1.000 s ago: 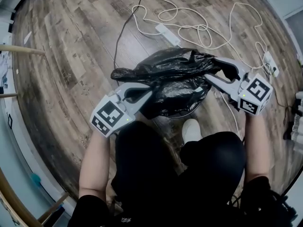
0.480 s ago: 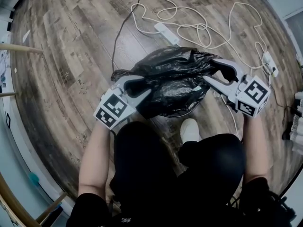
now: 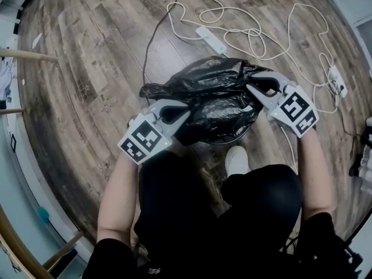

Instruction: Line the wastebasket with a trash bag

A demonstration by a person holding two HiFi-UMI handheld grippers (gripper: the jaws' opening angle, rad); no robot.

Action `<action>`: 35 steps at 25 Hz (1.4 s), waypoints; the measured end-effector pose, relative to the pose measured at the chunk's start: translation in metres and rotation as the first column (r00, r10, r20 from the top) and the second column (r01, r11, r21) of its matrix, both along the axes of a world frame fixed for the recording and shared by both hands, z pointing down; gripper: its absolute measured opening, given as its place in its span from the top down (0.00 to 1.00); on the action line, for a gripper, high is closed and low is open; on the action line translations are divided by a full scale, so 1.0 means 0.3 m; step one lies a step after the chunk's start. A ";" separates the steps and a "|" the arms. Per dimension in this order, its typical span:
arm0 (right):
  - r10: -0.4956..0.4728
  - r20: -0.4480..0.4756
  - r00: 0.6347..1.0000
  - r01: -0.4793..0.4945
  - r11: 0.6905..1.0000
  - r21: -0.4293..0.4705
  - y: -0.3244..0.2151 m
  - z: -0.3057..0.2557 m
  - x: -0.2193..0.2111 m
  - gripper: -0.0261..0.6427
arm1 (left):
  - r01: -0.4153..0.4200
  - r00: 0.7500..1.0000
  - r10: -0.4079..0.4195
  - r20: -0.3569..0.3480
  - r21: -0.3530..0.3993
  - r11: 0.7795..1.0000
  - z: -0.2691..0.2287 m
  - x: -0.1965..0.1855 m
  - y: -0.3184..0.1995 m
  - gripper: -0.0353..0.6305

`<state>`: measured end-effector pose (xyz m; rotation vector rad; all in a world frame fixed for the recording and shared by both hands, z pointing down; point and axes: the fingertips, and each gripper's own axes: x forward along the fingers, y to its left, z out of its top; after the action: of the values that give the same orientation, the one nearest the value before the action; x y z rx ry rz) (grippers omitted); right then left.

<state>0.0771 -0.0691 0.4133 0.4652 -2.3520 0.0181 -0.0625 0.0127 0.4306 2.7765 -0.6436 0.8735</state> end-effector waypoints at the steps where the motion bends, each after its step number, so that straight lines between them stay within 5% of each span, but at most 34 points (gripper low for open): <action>1: 0.007 0.006 1.000 -0.007 1.000 0.005 -0.013 -0.002 -0.007 0.96 | 0.002 1.000 -0.002 -0.001 0.007 1.000 -0.006 -0.002 0.004 0.94; 4: 0.019 0.053 0.998 -0.019 1.000 0.010 -0.042 -0.032 -0.030 0.96 | 0.019 1.000 -0.019 -0.005 0.038 0.999 -0.025 -0.010 0.010 0.92; 10: 0.044 0.156 0.987 -0.049 0.998 0.032 -0.092 -0.123 -0.067 0.96 | 0.060 0.996 -0.066 0.061 0.087 0.994 -0.031 -0.035 -0.032 0.62; 15: 0.142 0.344 0.928 -0.122 0.990 -0.077 -0.145 -0.215 -0.073 0.96 | 0.069 0.993 -0.075 0.096 0.070 0.995 0.001 -0.037 -0.068 0.59; 19: 0.154 0.375 0.914 -0.127 0.987 -0.095 -0.147 -0.229 -0.070 0.96 | 0.056 0.995 -0.057 0.080 0.016 0.998 0.052 -0.017 -0.067 0.61; 25: 0.150 0.382 0.912 -0.124 0.988 -0.091 -0.140 -0.232 -0.056 0.96 | 0.028 0.996 -0.028 0.087 -0.001 1.000 0.075 0.005 -0.057 0.93; 35: 0.163 0.389 0.907 -0.137 0.986 -0.095 -0.141 -0.241 -0.050 0.96 | -0.082 0.995 0.077 0.070 0.067 0.994 -0.053 0.044 0.034 0.94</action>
<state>0.0622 -0.1114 0.3410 0.6605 -2.6939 0.2871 -0.0492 0.0230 0.4147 2.8634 -0.5889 0.9824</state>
